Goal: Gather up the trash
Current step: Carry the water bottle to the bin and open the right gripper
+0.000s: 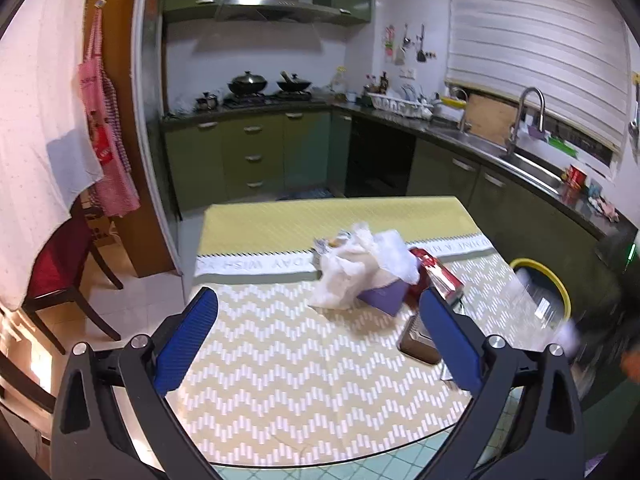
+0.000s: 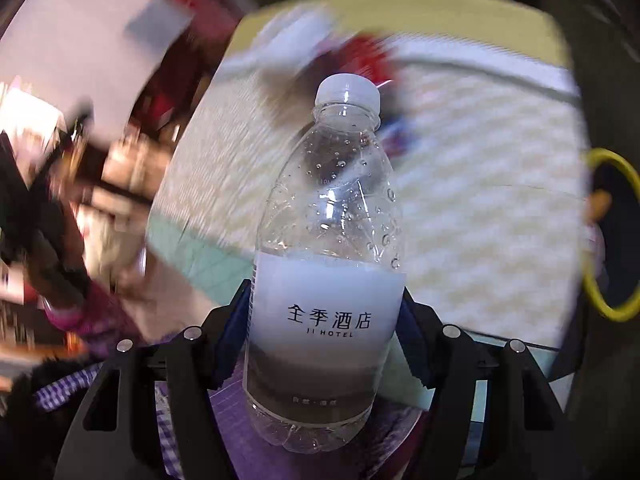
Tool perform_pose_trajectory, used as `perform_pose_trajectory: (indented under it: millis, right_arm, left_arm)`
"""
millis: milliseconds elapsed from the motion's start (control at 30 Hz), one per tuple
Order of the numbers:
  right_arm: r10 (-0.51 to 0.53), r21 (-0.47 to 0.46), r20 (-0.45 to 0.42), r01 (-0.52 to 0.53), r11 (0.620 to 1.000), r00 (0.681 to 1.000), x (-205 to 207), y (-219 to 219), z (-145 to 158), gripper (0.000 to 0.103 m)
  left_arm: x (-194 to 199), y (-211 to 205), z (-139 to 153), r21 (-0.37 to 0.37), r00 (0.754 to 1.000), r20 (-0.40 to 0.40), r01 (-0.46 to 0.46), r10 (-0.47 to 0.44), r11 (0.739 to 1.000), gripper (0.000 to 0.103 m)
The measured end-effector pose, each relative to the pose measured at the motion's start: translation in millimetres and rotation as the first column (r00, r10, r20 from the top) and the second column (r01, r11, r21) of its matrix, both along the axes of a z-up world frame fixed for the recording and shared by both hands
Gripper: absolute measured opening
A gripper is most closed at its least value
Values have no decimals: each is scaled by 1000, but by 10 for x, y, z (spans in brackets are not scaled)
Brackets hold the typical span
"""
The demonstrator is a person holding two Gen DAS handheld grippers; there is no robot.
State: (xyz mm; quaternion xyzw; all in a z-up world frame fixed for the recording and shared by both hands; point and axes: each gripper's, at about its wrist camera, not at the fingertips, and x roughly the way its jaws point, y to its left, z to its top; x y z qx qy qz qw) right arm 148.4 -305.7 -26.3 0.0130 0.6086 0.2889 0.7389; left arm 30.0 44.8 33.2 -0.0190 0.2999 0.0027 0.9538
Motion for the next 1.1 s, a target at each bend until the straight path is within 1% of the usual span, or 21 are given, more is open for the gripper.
perform_pose_trajectory:
  millis: [67,133,167,233,300,367,467,567,667,733,767,800,833,900,967,1100]
  right_arm:
    - [-132,4,49,132,991,990,119,-533,117,66]
    - [-237,-17,76,239,971,968,245,-976,146,66]
    - [-297,-29,77,300,954,952,333,-1231,119,67]
    - [-368,-55,58,371,927,928,491,-1595,19,67]
    - [-440,-88,16,440,894,898,702,-1972,-177,67]
    - [-477,-110,-14,473,874,879,864,-2223,-318,67]
    - [-542,-148,-84,527,837,836,1163,-2578,-651,67]
    - [-589,-180,-110,567,804,801,1372,-2812,-903,67]
    - [-622,-184,-133,598,780,772,1555,-2966,-1083,66]
    - [-640,-190,-141,614,766,755,1631,-3020,-1176,62]
    - [-646,-189,-150,620,762,748,1659,-3072,-1227,64]
    - [-659,-190,-148,633,751,737,1669,-3138,-1253,74]
    - [-676,-195,-128,650,735,726,1666,-3182,-1247,78]
    - [-678,-201,-89,653,730,730,1634,-3218,-1189,78]
    - [-678,-185,-59,659,729,733,1554,-3225,-1098,78]
    - [-643,-133,10,638,758,766,1265,-3110,-800,78]
  left_arm:
    - [85,-76,-83,-4,999,-31,25,-25,1000,96]
    - [151,-146,-142,-7,998,-54,43,-43,999,96]
    - [198,-199,-183,-8,996,-68,57,-57,998,96]
    - [258,-282,-240,-6,993,-86,76,-76,997,96]
    - [320,-388,-285,2,990,-103,99,-98,995,96]
    - [364,-505,-310,16,986,-117,121,-118,993,96]
    - [403,-654,-346,38,981,-132,149,-143,988,96]
    - [447,-761,-379,48,976,-149,168,-159,985,96]
    - [507,-869,-426,53,968,-173,192,-181,980,96]
    - [541,-946,-474,54,960,-193,216,-202,975,96]
    - [564,-986,-499,55,956,-202,228,-213,972,96]
    - [573,-1011,-512,56,953,-208,236,-220,970,96]
    - [588,-1050,-534,57,949,-217,248,-230,967,96]
    - [625,-1136,-591,62,938,-235,277,-255,959,96]
    - [677,-1214,-669,62,925,-262,301,-275,952,96]
    - [791,-1333,-841,64,904,-313,327,-292,943,96]
